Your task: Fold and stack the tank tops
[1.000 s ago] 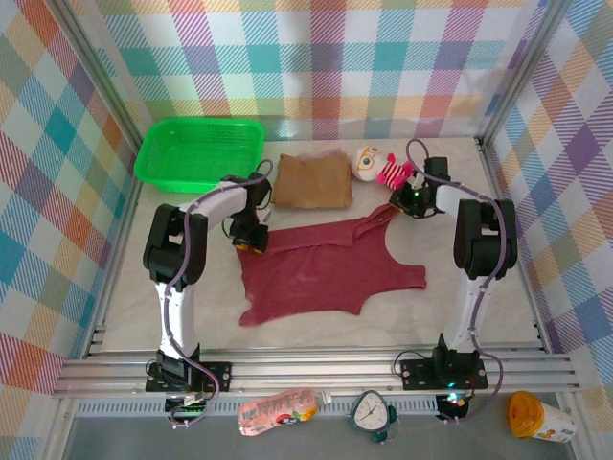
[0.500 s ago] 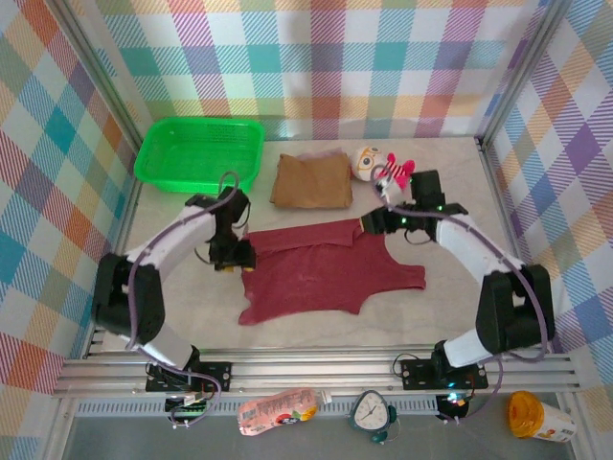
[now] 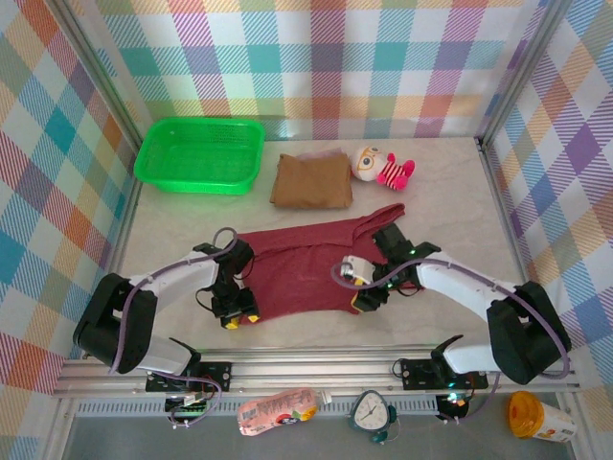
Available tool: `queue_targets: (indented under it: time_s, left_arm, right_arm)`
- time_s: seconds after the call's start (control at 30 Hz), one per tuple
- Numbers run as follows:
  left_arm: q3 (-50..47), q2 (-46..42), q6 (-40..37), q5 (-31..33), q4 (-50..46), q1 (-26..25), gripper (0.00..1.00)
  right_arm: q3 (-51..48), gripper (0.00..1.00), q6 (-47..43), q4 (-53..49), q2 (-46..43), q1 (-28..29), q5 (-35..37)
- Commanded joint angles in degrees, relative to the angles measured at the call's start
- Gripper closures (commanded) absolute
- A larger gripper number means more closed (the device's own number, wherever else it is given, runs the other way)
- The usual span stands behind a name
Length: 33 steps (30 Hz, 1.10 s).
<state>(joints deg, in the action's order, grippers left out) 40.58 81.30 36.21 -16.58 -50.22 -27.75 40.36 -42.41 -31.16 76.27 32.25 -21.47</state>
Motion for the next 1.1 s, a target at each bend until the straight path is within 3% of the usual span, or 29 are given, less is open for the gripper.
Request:
queue_targets:
  time_s: [0.0,0.37,0.47,0.7,0.9,1.07]
  left_arm:
    - [-1.26,0.81,1.96,-1.40,3.03,-0.99,0.56]
    - [-2.79,3.89,0.88,0.50,3.54,-1.70,0.68]
    - [-2.09,4.28,0.41,1.49,2.75,-1.87,0.77]
    - [1.84,1.79,0.22,2.80,-3.16,-3.25,0.99]
    - [5.13,-2.22,1.80,0.99,-6.54,-3.82,1.00]
    - [7.66,-2.22,1.33,0.66,-7.53,-2.35,0.99]
  right_arm:
    - [-1.86,0.47,-4.99,0.22,-0.45,2.44,2.72]
    - [-1.28,0.51,-5.14,4.69,8.70,8.93,10.19]
    - [-1.16,0.57,-4.92,4.53,9.95,9.98,12.84]
    - [-1.03,0.85,-2.19,0.71,5.29,10.14,13.09]
    - [2.02,0.92,-1.36,-4.70,1.60,8.52,9.14]
    - [6.42,0.92,-2.44,-8.01,4.22,4.45,5.04]
